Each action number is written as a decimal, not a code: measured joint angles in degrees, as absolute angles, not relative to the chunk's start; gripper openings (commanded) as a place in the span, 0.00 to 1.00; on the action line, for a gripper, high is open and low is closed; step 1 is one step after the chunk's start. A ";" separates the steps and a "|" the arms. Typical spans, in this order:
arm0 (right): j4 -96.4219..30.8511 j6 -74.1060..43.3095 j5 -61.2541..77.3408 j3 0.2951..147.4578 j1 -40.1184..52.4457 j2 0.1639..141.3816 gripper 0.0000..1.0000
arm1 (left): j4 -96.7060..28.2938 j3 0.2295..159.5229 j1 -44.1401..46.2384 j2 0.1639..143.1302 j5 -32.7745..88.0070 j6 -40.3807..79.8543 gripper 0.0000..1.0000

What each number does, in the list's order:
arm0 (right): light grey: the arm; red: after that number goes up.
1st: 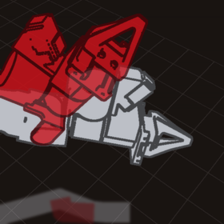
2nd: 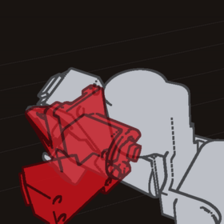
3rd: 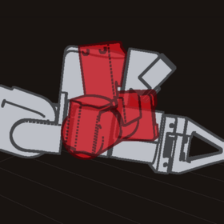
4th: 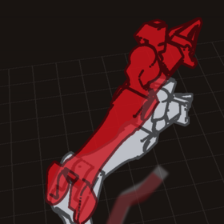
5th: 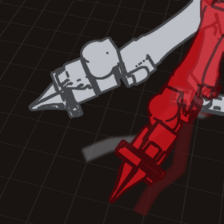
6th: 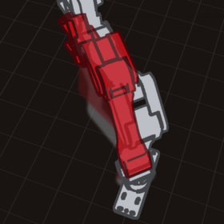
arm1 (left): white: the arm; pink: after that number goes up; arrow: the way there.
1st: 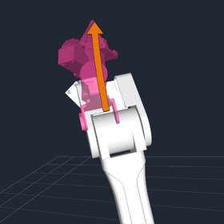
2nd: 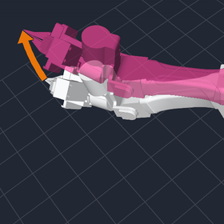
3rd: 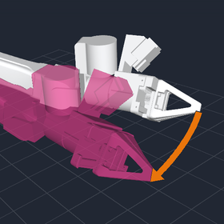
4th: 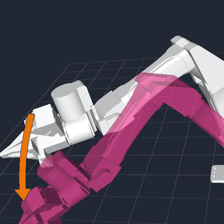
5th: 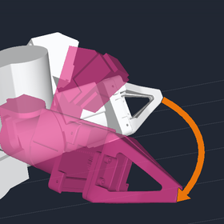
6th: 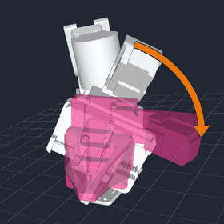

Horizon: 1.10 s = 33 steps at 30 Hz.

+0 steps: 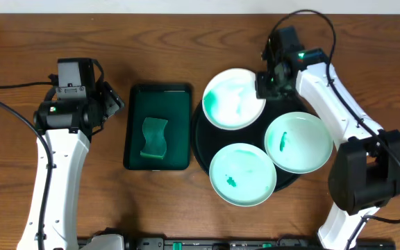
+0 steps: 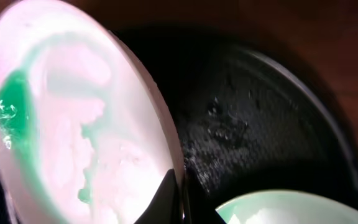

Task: Clean dirty plates on tray and stack at the side
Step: 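Lift the scrubbed plate by its rim with the right gripper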

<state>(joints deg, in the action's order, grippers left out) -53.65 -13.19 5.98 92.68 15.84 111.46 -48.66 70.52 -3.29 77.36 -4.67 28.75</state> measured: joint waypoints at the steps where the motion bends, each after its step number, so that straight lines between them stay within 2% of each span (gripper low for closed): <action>1: -54.22 -13.19 5.98 94.00 15.97 111.46 0.01 | -48.64 70.52 -3.29 77.36 -4.67 28.75 0.80; 15: -49.32 -16.45 3.88 98.30 26.50 111.46 0.01 | -48.66 70.52 -3.29 77.36 -4.67 28.75 0.80; 25: -42.09 -17.96 -7.33 98.30 36.84 111.46 0.01 | -48.64 70.52 -3.29 77.36 -4.67 28.75 0.80; 33: -37.87 -17.72 -17.93 98.30 41.60 111.46 0.01 | -48.64 70.52 -3.29 77.36 -4.67 28.75 0.80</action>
<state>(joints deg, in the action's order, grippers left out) -37.87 -17.72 -17.93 98.30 41.60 111.46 -48.64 70.52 -3.29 77.36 -4.67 28.75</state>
